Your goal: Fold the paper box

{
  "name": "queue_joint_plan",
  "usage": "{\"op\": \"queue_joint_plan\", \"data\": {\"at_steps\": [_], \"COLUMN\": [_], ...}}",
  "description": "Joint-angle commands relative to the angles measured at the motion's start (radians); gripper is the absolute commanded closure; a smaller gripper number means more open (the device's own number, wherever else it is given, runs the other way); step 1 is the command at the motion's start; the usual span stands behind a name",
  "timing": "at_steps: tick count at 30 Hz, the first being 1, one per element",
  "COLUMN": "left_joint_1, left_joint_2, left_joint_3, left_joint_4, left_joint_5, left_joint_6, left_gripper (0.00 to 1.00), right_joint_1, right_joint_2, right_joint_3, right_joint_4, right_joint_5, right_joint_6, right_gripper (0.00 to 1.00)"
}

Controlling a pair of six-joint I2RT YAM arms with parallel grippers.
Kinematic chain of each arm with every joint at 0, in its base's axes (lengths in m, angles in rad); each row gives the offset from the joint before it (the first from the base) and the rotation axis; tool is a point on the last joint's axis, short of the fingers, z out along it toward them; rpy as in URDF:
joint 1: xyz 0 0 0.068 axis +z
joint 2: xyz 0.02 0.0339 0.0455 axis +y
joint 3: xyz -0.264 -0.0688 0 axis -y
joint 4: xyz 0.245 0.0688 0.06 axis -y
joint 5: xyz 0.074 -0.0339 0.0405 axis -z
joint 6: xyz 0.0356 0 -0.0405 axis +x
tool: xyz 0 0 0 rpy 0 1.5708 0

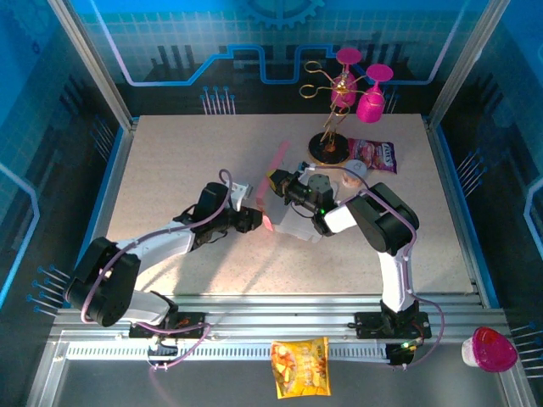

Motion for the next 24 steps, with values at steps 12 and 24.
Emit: {"op": "queue_joint_plan", "data": {"at_steps": [12, 24], "left_joint_1": [-0.069, -0.122], "left_joint_2": [0.076, 0.152], "left_joint_3": [-0.016, 0.031], "left_joint_4": [0.172, 0.229], "left_joint_5": [-0.105, -0.253], "left_joint_6": [-0.008, -0.012], "left_gripper": [0.53, 0.52], "right_joint_1": [-0.016, -0.021], "right_joint_2": [-0.003, -0.019], "right_joint_3": [0.008, -0.009], "right_joint_4": [-0.035, -0.020], "right_joint_5": [0.011, 0.009], "right_joint_6": [0.037, 0.075], "right_gripper": [1.00, 1.00]}}
